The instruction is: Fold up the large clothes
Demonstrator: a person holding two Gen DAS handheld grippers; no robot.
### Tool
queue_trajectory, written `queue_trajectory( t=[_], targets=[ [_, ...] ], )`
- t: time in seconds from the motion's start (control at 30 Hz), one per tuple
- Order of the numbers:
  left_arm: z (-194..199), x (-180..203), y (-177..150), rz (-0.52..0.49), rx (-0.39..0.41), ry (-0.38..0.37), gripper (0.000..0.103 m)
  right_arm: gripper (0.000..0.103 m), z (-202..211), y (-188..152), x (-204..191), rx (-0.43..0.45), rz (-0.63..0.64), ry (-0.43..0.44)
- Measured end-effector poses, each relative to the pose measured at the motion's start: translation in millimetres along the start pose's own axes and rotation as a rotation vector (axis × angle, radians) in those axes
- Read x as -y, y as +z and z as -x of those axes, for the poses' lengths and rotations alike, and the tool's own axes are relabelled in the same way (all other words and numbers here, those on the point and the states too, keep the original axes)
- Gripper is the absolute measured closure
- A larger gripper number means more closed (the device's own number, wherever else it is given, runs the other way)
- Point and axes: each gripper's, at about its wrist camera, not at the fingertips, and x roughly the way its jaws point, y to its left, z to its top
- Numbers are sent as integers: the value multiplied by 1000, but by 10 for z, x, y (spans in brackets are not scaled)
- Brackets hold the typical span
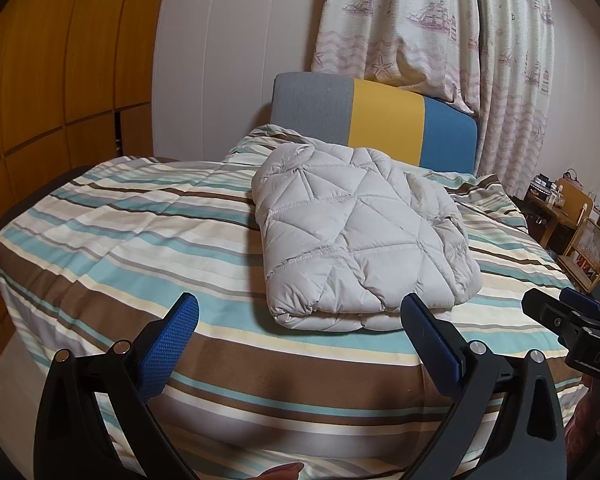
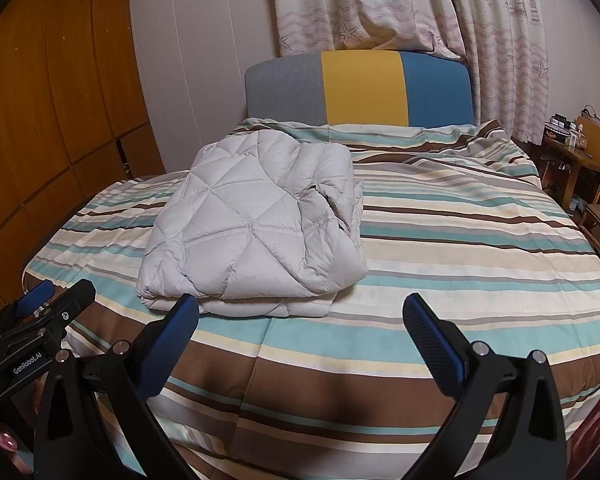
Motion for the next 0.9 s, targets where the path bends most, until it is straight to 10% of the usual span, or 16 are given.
queue_trajectory(
  t=[0.9],
  targets=[
    [-5,-1,-41,6,-8,-4,3,2,-37,-14,-25,-7,1,12]
  ],
)
